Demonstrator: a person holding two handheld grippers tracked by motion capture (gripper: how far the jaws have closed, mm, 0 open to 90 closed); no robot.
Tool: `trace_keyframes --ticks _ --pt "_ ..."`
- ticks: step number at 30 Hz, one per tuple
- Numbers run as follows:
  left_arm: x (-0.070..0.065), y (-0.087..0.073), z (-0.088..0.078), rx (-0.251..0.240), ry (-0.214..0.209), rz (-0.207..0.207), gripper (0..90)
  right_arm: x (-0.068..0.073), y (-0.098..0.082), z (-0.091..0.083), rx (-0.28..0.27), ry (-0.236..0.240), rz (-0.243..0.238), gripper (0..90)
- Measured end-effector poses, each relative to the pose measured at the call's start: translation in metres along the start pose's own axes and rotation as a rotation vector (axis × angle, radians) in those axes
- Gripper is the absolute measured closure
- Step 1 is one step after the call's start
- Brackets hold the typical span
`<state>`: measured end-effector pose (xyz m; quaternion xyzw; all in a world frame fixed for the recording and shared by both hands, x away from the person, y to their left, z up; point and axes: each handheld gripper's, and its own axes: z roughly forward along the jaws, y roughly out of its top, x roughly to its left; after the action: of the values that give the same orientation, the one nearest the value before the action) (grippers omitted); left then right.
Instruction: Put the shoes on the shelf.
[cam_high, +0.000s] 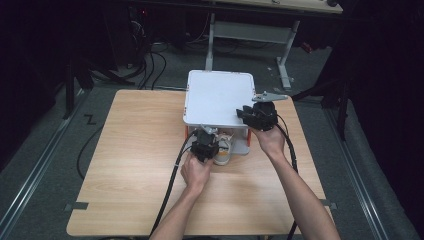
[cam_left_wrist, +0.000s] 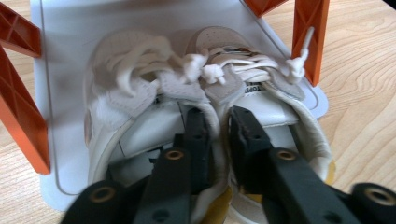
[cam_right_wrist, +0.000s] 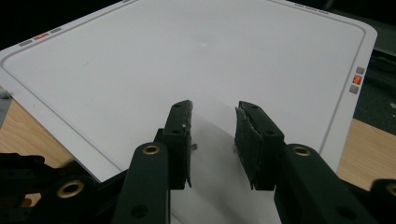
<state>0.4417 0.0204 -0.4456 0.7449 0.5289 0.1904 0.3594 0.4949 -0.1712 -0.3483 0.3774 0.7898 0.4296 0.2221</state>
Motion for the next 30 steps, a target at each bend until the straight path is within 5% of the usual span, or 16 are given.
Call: trace_keyframes --ticks 6,20,24,27,30 --pt "0.000 0.000 -0.001 0.002 0.006 0.013 64.2 0.000 0.000 0.000 0.000 0.001 -0.002 66.2" --pt "0.003 0.002 -0.007 -0.005 -0.063 -0.021 42.4 0.001 0.000 0.000 0.000 0.000 -0.005 67.0" --pt "0.007 0.002 -0.008 -0.010 -0.096 -0.058 41.0 0.000 0.000 0.000 0.001 0.001 -0.006 67.1" --pt "0.002 0.001 -0.011 -0.030 -0.027 -0.003 38.5 0.001 0.000 0.000 0.001 0.000 -0.005 67.0" --pt "-0.001 0.001 -0.013 -0.026 -0.012 0.033 38.1 0.001 0.000 0.000 0.001 -0.001 -0.006 67.1"
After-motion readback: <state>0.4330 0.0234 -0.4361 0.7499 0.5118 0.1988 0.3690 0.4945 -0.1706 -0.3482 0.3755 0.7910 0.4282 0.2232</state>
